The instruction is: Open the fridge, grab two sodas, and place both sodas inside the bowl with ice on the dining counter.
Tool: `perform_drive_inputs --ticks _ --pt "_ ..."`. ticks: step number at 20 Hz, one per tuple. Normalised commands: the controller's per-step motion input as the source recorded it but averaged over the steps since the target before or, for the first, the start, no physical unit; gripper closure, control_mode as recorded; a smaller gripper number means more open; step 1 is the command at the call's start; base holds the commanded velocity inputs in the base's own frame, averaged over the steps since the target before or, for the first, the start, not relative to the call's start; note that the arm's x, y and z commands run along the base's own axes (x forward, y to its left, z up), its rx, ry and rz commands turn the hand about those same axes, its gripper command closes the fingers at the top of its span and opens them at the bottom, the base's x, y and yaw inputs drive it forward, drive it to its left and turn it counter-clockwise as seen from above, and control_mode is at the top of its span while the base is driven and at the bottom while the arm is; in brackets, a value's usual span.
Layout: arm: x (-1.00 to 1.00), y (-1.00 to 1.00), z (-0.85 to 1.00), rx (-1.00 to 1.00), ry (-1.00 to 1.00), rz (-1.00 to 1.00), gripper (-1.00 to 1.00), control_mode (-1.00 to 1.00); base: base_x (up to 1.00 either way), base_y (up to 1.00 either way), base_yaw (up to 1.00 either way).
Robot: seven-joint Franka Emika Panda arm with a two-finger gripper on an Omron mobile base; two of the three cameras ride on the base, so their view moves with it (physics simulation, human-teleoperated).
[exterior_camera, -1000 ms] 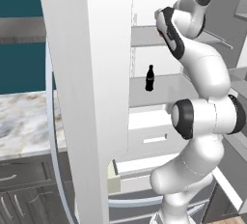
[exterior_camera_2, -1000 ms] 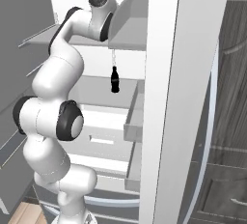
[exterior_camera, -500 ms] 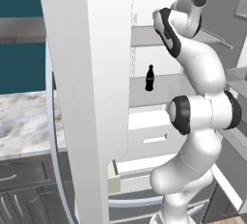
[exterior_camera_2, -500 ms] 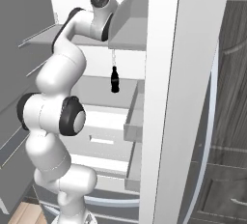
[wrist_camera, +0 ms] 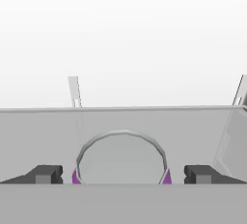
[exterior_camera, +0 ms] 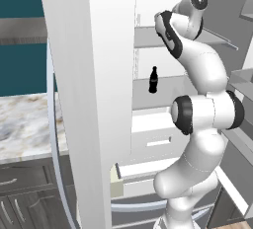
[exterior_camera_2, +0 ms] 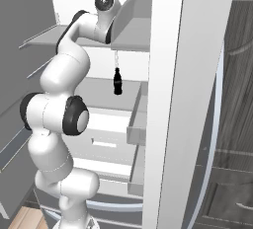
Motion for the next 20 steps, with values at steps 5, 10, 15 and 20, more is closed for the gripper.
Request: perform_drive_inputs --ticks 5,10,15,20 --pt "0.17 0.00 -0.16 0.00 0.00 0.00 1.00 -1.00 0.00 0.00 0.00" --pt "0.09 0.00 -0.14 0.00 0.00 0.00 1.00 -1.00 0.00 0.00 0.00" --pt "0.00 0.00 -0.01 0.00 0.00 0.00 1.00 -1.00 0.00 0.00 0.00" --pt "0.00 0.00 0.00 0.00 0.00 0.00 1.00 -1.00 0.00 0.00 0.00"
